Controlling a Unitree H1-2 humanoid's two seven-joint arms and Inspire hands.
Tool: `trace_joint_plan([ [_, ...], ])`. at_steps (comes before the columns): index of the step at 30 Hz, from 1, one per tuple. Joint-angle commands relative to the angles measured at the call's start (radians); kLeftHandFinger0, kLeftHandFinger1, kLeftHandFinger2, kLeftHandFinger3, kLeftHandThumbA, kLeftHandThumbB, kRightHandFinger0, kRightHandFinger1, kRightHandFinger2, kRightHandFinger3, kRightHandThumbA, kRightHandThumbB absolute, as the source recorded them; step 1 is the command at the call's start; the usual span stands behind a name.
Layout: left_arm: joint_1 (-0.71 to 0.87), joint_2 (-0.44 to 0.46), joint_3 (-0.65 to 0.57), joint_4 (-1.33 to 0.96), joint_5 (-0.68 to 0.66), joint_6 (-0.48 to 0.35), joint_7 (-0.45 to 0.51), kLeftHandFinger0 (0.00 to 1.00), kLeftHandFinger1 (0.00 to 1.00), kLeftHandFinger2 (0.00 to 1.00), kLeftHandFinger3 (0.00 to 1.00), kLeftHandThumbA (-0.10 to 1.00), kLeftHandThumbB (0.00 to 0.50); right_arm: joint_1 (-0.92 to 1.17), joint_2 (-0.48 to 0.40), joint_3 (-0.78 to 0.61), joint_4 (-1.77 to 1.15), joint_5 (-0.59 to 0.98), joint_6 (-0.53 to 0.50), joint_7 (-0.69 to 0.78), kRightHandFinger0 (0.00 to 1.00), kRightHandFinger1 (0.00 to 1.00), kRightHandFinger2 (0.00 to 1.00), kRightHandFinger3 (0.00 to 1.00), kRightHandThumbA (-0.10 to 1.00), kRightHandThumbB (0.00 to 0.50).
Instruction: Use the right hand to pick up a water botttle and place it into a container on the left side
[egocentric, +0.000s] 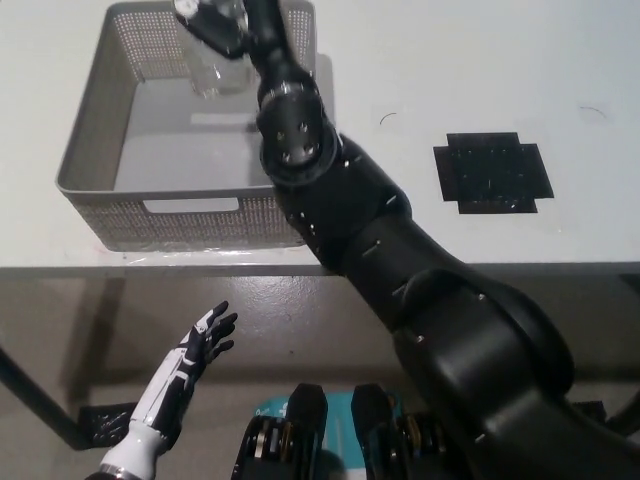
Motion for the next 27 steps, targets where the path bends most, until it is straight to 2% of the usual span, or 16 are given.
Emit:
trace_joint_plan([
  [1, -0.020, 0.020, -0.008, -0.045, 0.004, -0.007, -0.023, 1.00, 1.00, 1.00, 1.00, 1.00, 0.176, -0.036, -0.017, 0.045, 0.023, -0.058, -0.023, -0.051, 0.01, 0.19, 0.57, 0.68, -0.10, 0.122],
  [2, -0.021, 0.023, -0.009, -0.046, 0.005, -0.004, -0.025, 1.00, 1.00, 1.00, 1.00, 1.00, 0.178, -0.027, -0.022, 0.055, 0.027, -0.067, -0.029, -0.066, 0.00, 0.16, 0.51, 0.63, -0.10, 0.140],
  [3, -0.025, 0.025, -0.009, -0.040, 0.006, -0.007, -0.027, 1.00, 1.00, 1.00, 1.00, 1.00, 0.187, -0.018, -0.028, 0.063, 0.031, -0.068, -0.040, -0.067, 0.00, 0.16, 0.49, 0.60, -0.03, 0.210],
  [4, -0.026, 0.026, -0.010, -0.039, 0.006, -0.008, -0.028, 1.00, 1.00, 1.00, 1.00, 1.00, 0.189, -0.015, -0.032, 0.064, 0.031, -0.066, -0.042, -0.056, 0.06, 0.24, 0.59, 0.68, 0.13, 0.259],
  [5, -0.027, 0.026, -0.010, -0.037, 0.006, -0.008, -0.030, 1.00, 1.00, 1.00, 1.00, 1.00, 0.190, -0.011, -0.039, 0.066, 0.030, -0.063, -0.039, -0.027, 0.27, 0.51, 0.85, 0.89, 0.27, 0.350],
  [6, -0.026, 0.027, -0.011, -0.038, 0.009, -0.009, -0.031, 1.00, 1.00, 1.00, 1.00, 1.00, 0.187, -0.007, -0.046, 0.074, 0.030, -0.064, -0.034, 0.009, 0.49, 0.73, 1.00, 1.00, 0.43, 0.385],
  [7, -0.025, 0.027, -0.011, -0.038, 0.010, -0.009, -0.033, 1.00, 1.00, 1.00, 1.00, 1.00, 0.187, -0.002, -0.052, 0.076, 0.030, -0.061, -0.036, 0.046, 0.61, 0.86, 1.00, 1.00, 0.52, 0.418],
  [8, -0.026, 0.027, -0.012, -0.037, 0.007, -0.008, -0.037, 1.00, 1.00, 1.00, 1.00, 1.00, 0.186, 0.004, -0.055, 0.073, 0.030, -0.052, -0.044, 0.067, 0.71, 0.97, 1.00, 1.00, 0.59, 0.430],
  [9, -0.026, 0.027, -0.012, -0.036, 0.006, -0.007, -0.038, 1.00, 1.00, 1.00, 1.00, 1.00, 0.187, 0.005, -0.056, 0.074, 0.029, -0.052, -0.045, 0.070, 0.75, 1.00, 1.00, 1.00, 0.60, 0.434],
  [10, -0.026, 0.027, -0.012, -0.035, 0.006, -0.007, -0.039, 1.00, 1.00, 1.00, 1.00, 1.00, 0.187, 0.007, -0.057, 0.076, 0.029, -0.052, -0.047, 0.073, 0.90, 1.00, 1.00, 1.00, 0.65, 0.436],
  [11, -0.025, 0.027, -0.012, -0.035, 0.006, -0.007, -0.040, 1.00, 1.00, 1.00, 1.00, 1.00, 0.184, 0.011, -0.058, 0.080, 0.028, -0.055, -0.047, 0.081, 1.00, 1.00, 1.00, 1.00, 0.76, 0.447],
  [13, -0.020, 0.027, -0.013, -0.039, 0.007, 0.000, -0.042, 1.00, 1.00, 1.00, 1.00, 1.00, 0.185, 0.019, -0.059, 0.093, 0.025, -0.067, -0.047, 0.079, 1.00, 1.00, 1.00, 1.00, 0.88, 0.457],
  [17, -0.018, 0.028, -0.015, -0.040, 0.004, -0.002, -0.050, 1.00, 1.00, 1.00, 1.00, 1.00, 0.183, 0.026, -0.062, 0.101, 0.017, -0.072, -0.055, 0.070, 1.00, 1.00, 1.00, 1.00, 1.00, 0.482],
  [20, -0.018, 0.031, -0.015, -0.042, 0.003, 0.002, -0.055, 1.00, 1.00, 1.00, 1.00, 1.00, 0.196, 0.023, -0.066, 0.103, 0.012, -0.074, -0.064, 0.059, 1.00, 1.00, 1.00, 1.00, 1.00, 0.500],
  [27, -0.024, 0.029, -0.017, -0.035, 0.001, -0.005, -0.062, 1.00, 1.00, 1.00, 1.00, 1.00, 0.194, 0.010, -0.089, 0.097, -0.027, -0.069, -0.118, 0.036, 1.00, 1.00, 1.00, 1.00, 1.00, 0.500],
])
